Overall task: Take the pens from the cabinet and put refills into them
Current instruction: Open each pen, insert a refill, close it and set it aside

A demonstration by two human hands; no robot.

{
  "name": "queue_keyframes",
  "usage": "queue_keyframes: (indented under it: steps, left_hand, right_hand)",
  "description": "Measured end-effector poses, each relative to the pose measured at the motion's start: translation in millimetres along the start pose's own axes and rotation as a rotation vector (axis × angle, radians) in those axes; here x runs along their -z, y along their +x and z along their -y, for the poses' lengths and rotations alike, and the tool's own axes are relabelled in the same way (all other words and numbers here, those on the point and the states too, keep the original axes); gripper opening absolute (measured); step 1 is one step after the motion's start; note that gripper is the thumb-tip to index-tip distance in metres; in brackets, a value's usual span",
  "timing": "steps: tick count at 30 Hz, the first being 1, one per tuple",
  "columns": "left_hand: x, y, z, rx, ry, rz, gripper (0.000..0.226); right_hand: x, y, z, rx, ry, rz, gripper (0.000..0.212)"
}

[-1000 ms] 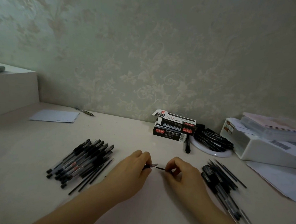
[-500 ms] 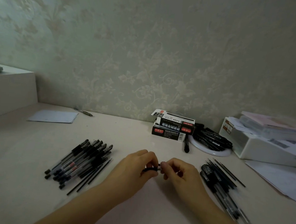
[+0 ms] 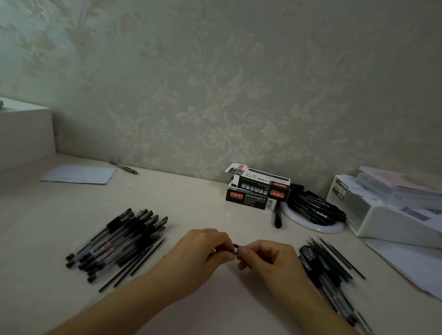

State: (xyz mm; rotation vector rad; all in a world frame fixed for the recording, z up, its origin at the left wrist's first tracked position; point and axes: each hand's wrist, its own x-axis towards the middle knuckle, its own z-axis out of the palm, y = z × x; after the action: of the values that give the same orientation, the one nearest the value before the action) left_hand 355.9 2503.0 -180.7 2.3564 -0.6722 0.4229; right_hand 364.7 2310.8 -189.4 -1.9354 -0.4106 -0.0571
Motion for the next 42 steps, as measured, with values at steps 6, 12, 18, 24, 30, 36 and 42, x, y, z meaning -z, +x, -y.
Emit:
queue_keyframes:
  steps: [6,12,18,24,30,36,42]
  left_hand:
    - [2,0,2,-0.002,-0.013,0.033,0.012]
    - [4,1,5,-0.059,0.033,0.020,0.005]
    - [5,0,3,-0.069,0.050,0.051,0.011]
    - [4,4,1,0.042,0.023,0.159,0.021]
    - [6,0,0,0.046,-0.018,0.121,0.016]
    - [0,-1,-1,-0.008,-0.055,0.041,0.012]
    - [-1,-2,1,0.043,-0.077,0.024,0.011]
  right_hand:
    - [2,-2,1,-0.012,0.014,0.027,0.011]
    - [4,-2,5,-0.035,0.020,0.108,0.013]
    - [5,-4,4,-0.030,-0.007,0.105,0.011]
    - [4,-3,2,0.014,0.022,0.057,0.011]
    - [2,-3,-1,0.053,-0.021,0.085,0.018]
    - [-2,1,-6,0.055,-0.066,0.023,0.027]
    - [1,3,-9,0.077,-0.058,0.039,0.020]
